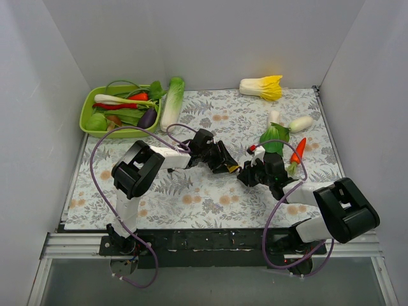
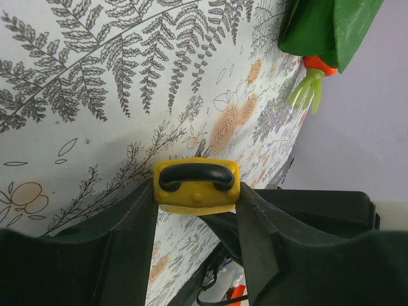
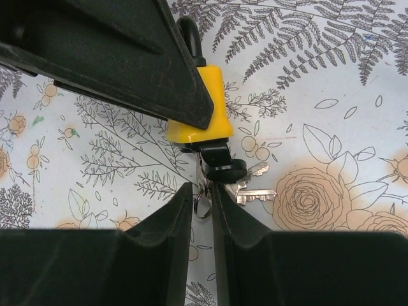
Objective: Unlock with the key
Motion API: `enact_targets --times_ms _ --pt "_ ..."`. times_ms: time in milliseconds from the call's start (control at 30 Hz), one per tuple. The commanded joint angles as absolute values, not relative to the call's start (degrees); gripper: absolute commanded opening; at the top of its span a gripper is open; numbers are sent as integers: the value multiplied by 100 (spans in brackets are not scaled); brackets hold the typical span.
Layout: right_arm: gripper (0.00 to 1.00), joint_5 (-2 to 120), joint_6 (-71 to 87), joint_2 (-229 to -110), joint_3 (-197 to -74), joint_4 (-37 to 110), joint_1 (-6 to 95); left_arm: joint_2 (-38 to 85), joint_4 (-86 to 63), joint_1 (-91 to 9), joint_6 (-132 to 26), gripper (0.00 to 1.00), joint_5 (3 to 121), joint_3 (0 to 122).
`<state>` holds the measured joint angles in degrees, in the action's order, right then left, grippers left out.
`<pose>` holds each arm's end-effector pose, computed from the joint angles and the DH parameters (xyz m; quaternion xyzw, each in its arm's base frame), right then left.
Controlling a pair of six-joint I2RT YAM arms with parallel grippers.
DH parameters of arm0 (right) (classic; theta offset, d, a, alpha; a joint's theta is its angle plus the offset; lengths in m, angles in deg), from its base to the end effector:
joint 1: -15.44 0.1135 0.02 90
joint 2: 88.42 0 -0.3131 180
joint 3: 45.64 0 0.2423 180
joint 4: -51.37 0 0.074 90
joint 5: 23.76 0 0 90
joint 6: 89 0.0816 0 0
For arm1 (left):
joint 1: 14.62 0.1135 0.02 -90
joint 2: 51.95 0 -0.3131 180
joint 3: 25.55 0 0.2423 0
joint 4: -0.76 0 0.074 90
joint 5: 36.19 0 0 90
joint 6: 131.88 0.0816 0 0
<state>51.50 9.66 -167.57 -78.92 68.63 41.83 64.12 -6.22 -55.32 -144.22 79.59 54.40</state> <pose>0.2273 0.1359 0.1739 -0.1961 0.8325 0.2576 0.4495 0.3264 -0.3275 0.1511 0.3819 -0.8135 0.4328 0.0711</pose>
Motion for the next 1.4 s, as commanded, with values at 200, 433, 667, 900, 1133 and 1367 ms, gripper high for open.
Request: enact_targets --times_ms 200,433,667,900,1133,1367 --pt "15 5139 865 -16927 -8019 7307 4233 6564 -953 -5531 -14260 0 8000 5304" --pt "1 5077 856 -16945 -8019 7535 4233 6556 -883 -5548 -14234 0 8044 5190" --pt "1 5121 882 -17051 -8098 7790 4295 6582 -795 -5689 -14225 0 8088 5129" --pt "1 5296 943 -17112 -8344 7834 4286 6547 -777 -5900 -14084 0 8062 5006" --pt "1 5446 1040 -17200 -8564 7852 4277 6521 -751 -6049 -14058 0 8027 4926" --pt "1 4770 1636 -17209 -8486 8132 4032 6240 134 -6058 -13751 0 8219 4610"
